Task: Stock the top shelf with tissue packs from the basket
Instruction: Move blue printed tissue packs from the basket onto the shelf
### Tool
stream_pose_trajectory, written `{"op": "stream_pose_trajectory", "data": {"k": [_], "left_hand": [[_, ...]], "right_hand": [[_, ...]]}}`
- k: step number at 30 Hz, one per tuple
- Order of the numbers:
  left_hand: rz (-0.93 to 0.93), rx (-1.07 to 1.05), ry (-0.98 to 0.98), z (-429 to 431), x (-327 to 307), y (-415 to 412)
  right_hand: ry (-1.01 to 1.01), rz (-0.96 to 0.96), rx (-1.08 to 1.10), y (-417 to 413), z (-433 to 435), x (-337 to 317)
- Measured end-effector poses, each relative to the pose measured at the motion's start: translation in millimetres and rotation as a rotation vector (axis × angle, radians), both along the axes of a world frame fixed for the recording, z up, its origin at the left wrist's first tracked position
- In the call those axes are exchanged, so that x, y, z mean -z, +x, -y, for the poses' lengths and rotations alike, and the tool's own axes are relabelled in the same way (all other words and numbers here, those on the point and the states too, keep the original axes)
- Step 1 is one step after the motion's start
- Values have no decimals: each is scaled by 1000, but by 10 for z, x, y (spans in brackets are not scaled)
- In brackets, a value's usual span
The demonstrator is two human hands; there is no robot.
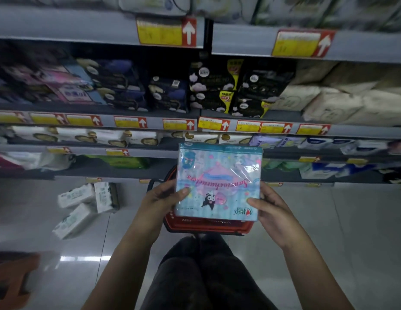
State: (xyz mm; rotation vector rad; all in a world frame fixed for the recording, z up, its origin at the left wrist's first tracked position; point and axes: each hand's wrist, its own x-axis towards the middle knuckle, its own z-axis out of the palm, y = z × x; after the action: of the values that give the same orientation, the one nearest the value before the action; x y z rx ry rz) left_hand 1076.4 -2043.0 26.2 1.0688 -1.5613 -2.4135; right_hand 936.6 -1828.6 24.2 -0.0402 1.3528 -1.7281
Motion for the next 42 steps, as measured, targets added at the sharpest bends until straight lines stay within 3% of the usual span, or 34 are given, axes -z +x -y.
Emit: {"op": "stream_pose_trajectory", "data": {"k": [13, 31, 35, 42], "left_hand": [[-145, 152, 9, 76, -851, -116], [-176, 172, -39, 221, -1230, -365], [-233, 219, -169, 391, -1284, -437], [-327, 174, -458, 691, -1720, -672]], "right_hand": [[-91, -114, 19, -92, -95, -695], [-233, -147, 86, -403, 165, -1032], [-220, -212, 59, -559, 197, -1110], [-106, -517, -150, -1000, 166, -1542]]}}
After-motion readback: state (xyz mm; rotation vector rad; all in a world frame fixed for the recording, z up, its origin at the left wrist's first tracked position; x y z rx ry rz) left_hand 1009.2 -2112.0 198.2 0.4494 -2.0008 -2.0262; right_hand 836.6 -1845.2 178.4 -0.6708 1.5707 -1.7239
